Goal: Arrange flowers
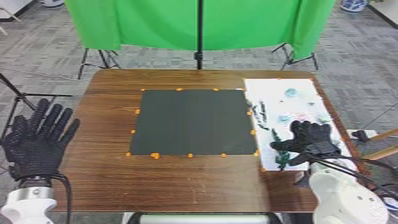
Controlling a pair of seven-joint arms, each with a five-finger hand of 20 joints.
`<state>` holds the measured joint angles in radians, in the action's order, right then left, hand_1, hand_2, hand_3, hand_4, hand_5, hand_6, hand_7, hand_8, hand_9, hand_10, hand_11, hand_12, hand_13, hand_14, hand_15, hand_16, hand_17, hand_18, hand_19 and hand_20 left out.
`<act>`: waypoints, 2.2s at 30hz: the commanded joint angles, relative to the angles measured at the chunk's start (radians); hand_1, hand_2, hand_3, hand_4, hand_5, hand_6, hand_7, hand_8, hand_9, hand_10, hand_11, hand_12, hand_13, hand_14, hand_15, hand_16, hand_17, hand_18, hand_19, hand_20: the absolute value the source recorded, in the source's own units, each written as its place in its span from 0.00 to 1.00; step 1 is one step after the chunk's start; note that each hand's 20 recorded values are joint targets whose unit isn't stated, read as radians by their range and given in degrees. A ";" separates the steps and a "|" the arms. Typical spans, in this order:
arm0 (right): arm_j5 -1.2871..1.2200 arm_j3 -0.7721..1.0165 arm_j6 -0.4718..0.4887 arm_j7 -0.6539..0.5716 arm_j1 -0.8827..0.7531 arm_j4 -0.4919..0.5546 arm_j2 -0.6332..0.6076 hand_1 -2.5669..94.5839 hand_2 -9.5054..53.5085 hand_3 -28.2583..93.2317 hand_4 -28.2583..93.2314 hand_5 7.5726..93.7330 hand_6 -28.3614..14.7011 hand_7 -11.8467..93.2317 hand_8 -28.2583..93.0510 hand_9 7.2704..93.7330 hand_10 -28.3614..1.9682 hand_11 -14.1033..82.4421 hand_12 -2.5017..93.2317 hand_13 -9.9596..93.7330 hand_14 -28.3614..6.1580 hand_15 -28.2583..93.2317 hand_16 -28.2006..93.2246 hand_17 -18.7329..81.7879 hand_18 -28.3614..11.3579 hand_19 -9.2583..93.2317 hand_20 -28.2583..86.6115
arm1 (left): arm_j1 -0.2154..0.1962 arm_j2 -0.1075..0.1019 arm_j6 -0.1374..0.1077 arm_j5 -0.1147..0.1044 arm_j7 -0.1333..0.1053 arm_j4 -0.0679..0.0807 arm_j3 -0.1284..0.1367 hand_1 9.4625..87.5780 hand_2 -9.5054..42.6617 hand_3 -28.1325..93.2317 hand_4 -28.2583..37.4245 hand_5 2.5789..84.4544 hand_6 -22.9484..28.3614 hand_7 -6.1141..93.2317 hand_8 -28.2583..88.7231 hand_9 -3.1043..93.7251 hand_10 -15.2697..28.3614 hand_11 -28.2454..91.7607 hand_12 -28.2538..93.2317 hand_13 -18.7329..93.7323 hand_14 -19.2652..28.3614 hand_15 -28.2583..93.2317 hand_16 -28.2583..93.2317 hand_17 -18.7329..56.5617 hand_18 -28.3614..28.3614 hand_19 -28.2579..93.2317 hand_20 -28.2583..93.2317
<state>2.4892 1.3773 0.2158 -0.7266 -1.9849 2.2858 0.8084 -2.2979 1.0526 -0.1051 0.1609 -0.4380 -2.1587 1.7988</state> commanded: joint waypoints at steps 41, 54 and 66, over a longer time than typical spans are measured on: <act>0.044 -0.181 -0.249 -0.017 -0.028 -0.245 0.006 0.71 0.00 0.76 0.00 0.75 0.65 0.48 0.41 0.90 0.65 0.27 0.53 0.83 0.68 0.53 0.61 0.54 0.09 0.86 0.58 | -0.026 0.008 -0.007 -0.032 0.003 0.001 -0.001 0.23 0.34 0.84 0.00 0.45 0.55 0.20 0.15 0.38 0.65 0.37 0.31 0.40 0.64 0.40 0.19 0.21 0.68 0.38 0.32; -0.091 -0.224 -0.388 -0.022 0.112 -0.111 -0.040 0.69 0.00 0.79 0.00 0.76 0.65 0.48 0.43 0.91 0.67 0.28 0.55 0.84 0.68 0.53 0.62 0.55 0.08 0.87 0.59 | -0.022 -0.002 -0.009 -0.038 0.006 0.005 -0.003 0.23 0.36 0.84 0.00 0.45 0.55 0.20 0.15 0.38 0.65 0.38 0.31 0.40 0.64 0.40 0.19 0.21 0.68 0.38 0.32; -0.207 -0.467 -0.373 0.020 0.470 -0.136 -0.007 0.69 0.00 0.79 0.01 0.76 0.64 0.48 0.43 0.91 0.67 0.28 0.55 0.84 0.68 0.54 0.62 0.55 0.08 0.87 0.59 | -0.019 -0.016 -0.021 -0.061 0.014 0.014 0.004 0.22 0.36 0.84 0.00 0.45 0.55 0.20 0.15 0.38 0.65 0.38 0.31 0.40 0.64 0.40 0.19 0.21 0.68 0.38 0.32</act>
<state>2.2967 1.0202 -0.1906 -0.7529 -1.7333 2.1613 0.7695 -2.3042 1.0504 -0.1122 0.1166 -0.4282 -2.1578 1.8019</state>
